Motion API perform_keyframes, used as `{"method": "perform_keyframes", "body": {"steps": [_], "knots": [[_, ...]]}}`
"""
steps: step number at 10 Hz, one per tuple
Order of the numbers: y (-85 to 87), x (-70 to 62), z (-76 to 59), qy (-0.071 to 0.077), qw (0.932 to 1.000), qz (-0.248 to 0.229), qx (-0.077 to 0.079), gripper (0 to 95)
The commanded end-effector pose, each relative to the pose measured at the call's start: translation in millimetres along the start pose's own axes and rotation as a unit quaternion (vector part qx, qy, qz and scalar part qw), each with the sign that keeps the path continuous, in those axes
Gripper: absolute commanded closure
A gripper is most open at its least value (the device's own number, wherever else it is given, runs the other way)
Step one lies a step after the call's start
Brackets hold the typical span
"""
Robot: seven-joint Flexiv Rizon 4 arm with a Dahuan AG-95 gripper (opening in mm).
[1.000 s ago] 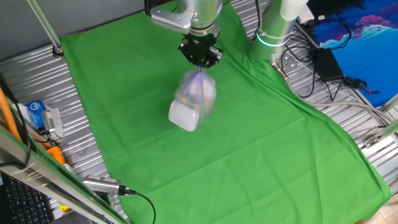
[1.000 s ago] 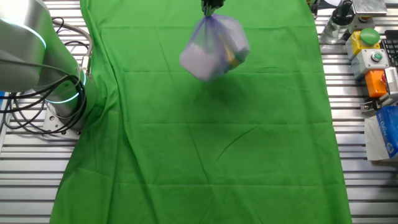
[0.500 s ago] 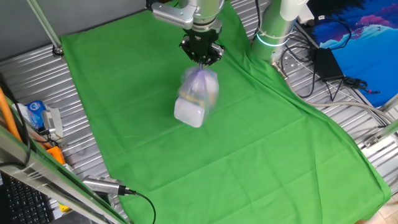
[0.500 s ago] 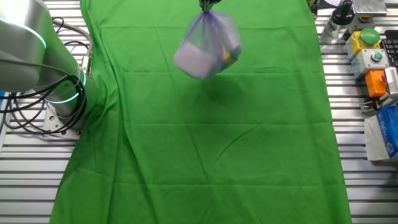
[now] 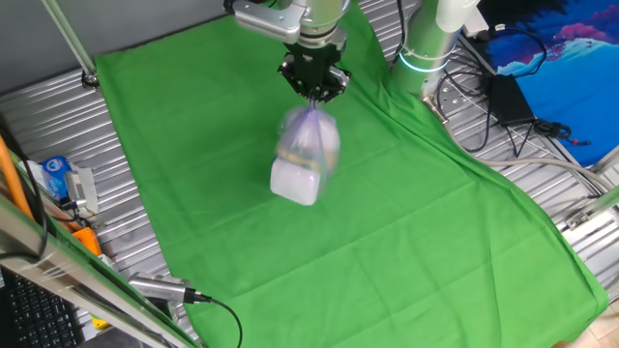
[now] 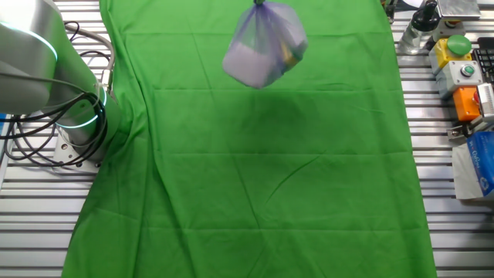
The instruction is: Pick up a bag of things
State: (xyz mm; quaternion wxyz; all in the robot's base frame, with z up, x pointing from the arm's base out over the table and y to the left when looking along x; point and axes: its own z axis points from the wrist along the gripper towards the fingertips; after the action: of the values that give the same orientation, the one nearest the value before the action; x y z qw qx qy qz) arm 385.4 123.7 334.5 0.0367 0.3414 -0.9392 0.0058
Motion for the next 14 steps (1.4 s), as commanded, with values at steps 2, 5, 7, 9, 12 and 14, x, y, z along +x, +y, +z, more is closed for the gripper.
{"method": "perform_keyframes", "body": {"steps": [2, 5, 7, 9, 12, 14], "knots": [[-0.3, -0.7, -0.6, 0.0, 1.0, 0.002, 0.001, 95.0], [-0.3, -0.7, -0.6, 0.001, 1.0, 0.0, 0.002, 95.0], [-0.3, -0.7, -0.6, 0.003, 1.0, -0.005, 0.004, 95.0], [-0.3, -0.7, -0.5, 0.002, 1.0, -0.008, 0.004, 95.0], [-1.3, -6.3, 1.5, 0.0, 0.9996, 0.026, 0.007, 95.0], [-1.2, -6.1, 1.8, 0.002, 0.9996, 0.027, 0.009, 95.0]]}}
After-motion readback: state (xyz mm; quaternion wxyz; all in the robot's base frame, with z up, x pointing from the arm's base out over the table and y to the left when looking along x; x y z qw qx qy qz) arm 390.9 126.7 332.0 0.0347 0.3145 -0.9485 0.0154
